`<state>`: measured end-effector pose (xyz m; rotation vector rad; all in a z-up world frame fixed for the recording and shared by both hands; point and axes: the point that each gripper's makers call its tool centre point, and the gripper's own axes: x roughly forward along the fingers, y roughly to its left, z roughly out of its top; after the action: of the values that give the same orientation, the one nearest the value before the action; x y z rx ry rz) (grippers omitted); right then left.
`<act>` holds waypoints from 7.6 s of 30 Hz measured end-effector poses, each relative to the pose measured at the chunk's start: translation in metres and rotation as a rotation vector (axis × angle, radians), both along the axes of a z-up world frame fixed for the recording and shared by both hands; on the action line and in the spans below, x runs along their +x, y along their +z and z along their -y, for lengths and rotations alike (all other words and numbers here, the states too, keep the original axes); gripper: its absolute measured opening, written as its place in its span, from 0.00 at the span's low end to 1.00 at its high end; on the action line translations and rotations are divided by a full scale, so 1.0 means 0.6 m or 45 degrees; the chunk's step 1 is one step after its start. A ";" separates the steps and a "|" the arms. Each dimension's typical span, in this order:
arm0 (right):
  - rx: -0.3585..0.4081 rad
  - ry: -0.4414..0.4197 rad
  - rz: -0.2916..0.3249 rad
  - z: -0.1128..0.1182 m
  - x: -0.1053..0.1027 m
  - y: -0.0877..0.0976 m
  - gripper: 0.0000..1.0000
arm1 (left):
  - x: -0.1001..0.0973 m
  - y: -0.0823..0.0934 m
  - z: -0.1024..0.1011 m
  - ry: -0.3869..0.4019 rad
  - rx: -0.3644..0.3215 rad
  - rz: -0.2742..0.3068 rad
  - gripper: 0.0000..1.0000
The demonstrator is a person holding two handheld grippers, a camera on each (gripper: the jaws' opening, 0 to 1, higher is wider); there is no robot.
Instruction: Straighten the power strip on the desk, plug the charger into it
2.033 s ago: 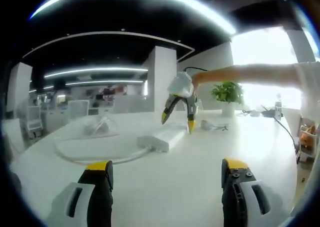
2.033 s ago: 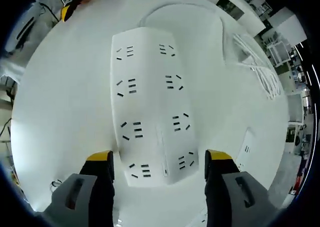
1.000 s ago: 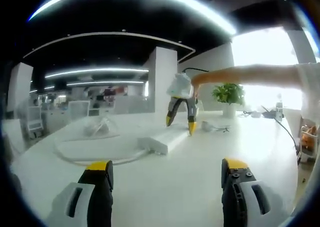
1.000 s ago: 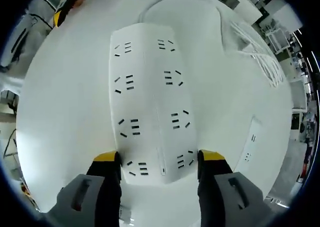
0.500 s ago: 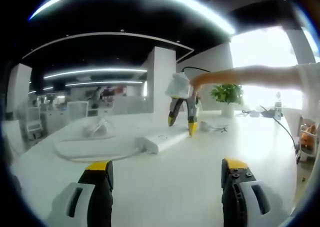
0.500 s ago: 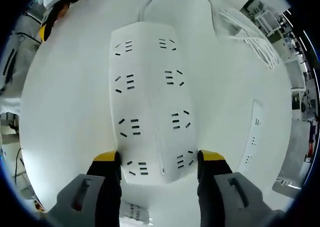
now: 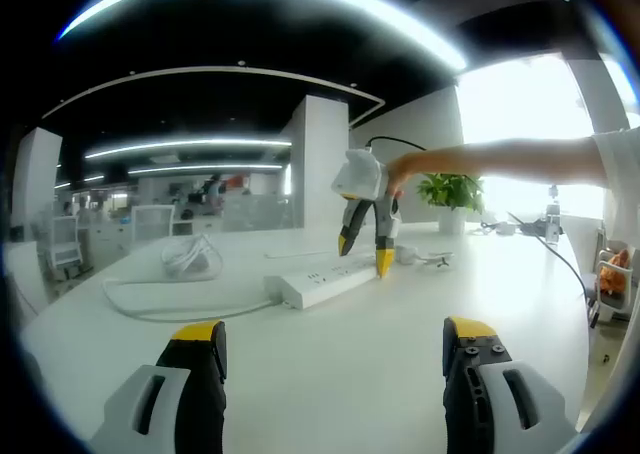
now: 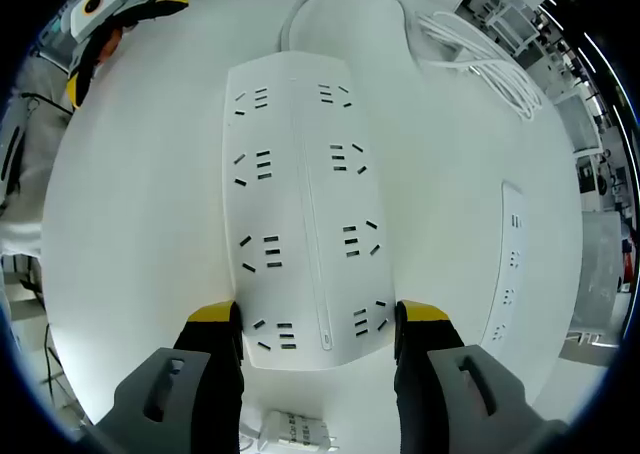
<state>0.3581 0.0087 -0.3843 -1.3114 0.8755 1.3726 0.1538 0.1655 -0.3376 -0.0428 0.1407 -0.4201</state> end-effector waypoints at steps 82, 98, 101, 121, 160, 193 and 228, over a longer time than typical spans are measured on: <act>0.015 -0.331 -0.001 0.043 -0.039 0.001 0.60 | -0.019 0.004 0.022 -0.033 -0.015 0.002 0.92; 0.008 -0.372 -0.003 0.046 -0.045 0.001 0.60 | -0.020 0.005 0.023 -0.039 -0.015 0.006 0.92; 0.019 -0.378 -0.004 0.046 -0.046 0.001 0.60 | -0.021 0.004 0.023 -0.039 -0.014 0.002 0.92; 0.278 -0.341 -0.003 0.043 -0.047 0.019 0.58 | -0.018 0.002 0.035 -0.057 -0.018 0.003 0.92; 1.659 -0.800 0.486 0.110 -0.058 0.269 0.99 | -0.028 0.010 0.059 -0.104 -0.040 0.025 0.92; 2.009 -1.539 1.380 0.282 -0.032 0.270 0.84 | -0.042 0.018 0.053 -0.134 -0.087 0.045 0.92; 1.456 -1.917 1.112 0.253 0.052 0.071 0.65 | -0.046 0.012 0.043 -0.132 -0.107 0.044 0.92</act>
<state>0.3895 -0.1434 -0.3417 -0.0320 0.1417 -0.1018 0.1260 0.1395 -0.3305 -0.1112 0.0910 -0.5297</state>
